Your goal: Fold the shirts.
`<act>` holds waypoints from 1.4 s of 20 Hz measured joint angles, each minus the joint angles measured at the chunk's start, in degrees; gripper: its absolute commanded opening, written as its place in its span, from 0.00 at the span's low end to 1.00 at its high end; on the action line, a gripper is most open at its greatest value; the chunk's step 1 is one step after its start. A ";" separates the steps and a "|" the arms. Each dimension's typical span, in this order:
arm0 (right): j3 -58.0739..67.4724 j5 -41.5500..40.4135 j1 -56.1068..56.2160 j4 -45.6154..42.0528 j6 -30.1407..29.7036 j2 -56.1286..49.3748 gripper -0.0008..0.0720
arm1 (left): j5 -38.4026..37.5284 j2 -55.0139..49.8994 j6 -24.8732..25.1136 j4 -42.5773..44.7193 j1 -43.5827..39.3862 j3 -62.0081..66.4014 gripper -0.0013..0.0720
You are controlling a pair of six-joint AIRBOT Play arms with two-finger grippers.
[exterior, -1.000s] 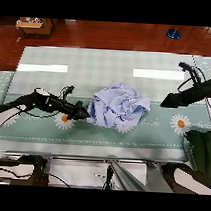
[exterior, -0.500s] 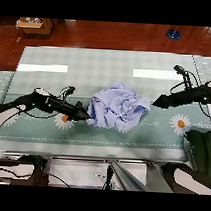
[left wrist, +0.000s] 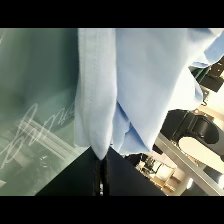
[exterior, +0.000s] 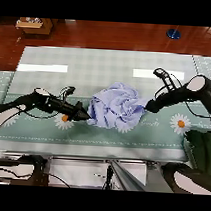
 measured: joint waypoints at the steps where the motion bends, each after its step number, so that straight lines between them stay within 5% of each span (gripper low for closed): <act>1: 0.00 -0.33 1.27 -1.73 0.07 0.00 0.84 | -0.02 0.00 -0.02 0.00 0.00 0.00 0.05; 8: 0.00 -10.54 6.05 -9.77 6.29 -0.87 0.84 | -1.03 0.00 -0.17 -0.02 0.00 0.00 0.05; 9: 0.00 -11.67 6.25 -10.21 7.34 -1.68 0.76 | -1.22 0.00 -0.17 -0.02 0.00 0.00 0.05; 11: 0.00 -13.25 6.47 -10.75 9.68 -4.02 0.31 | -1.27 0.00 -0.15 -0.02 0.00 0.00 0.05; 13: 0.00 -14.12 6.58 -10.56 11.50 -6.49 0.03 | -1.33 0.00 -0.07 -0.02 0.00 0.00 0.05; 21: 2.21 -14.29 6.67 -14.08 13.64 -0.94 0.03 | -3.17 3.08 1.09 0.09 1.57 4.33 0.05; 28: 16.04 -13.90 6.01 -23.34 20.55 18.49 0.03 | -3.91 21.33 -1.81 0.44 11.50 28.20 0.05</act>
